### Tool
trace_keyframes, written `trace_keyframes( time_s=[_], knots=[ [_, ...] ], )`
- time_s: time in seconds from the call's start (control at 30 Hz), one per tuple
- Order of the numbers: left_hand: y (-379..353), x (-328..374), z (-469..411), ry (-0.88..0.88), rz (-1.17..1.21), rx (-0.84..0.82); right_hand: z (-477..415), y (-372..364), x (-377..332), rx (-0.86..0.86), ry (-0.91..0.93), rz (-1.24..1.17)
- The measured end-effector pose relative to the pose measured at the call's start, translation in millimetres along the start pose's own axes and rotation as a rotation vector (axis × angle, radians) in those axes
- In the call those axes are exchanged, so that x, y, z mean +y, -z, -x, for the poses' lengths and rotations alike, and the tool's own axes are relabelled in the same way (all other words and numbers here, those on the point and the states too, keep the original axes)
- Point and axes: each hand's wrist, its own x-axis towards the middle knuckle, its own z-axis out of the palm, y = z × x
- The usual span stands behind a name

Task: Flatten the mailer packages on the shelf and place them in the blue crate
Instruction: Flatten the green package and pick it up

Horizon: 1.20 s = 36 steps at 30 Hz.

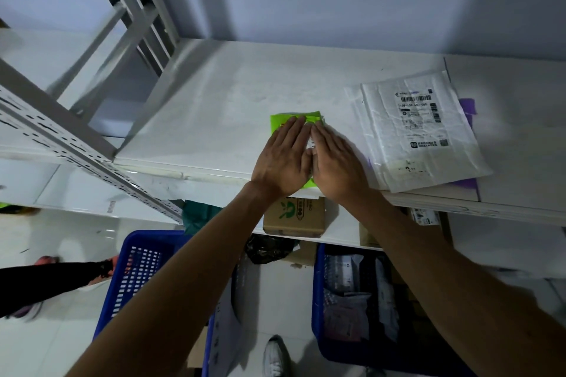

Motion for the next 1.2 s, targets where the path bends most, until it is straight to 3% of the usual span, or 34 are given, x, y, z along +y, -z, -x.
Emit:
trace_keyframes(
  time_s=[0.53,0.77,0.9,1.2],
  knots=[
    [11,-8,-6,0.061,0.099,-0.108,-2,1,11,-0.045,0.048,0.032],
    [13,-22,6,0.220,0.073,-0.082,-19,17,-3,0.125,0.031,-0.129],
    [14,-20,7,0.169,0.027,-0.131,-38,9,-32,-0.007,-0.051,-0.283],
    [12,-18,11,0.153,-0.070,-0.189,-45,-16,-35,0.015,0.021,-0.128]
  ],
)
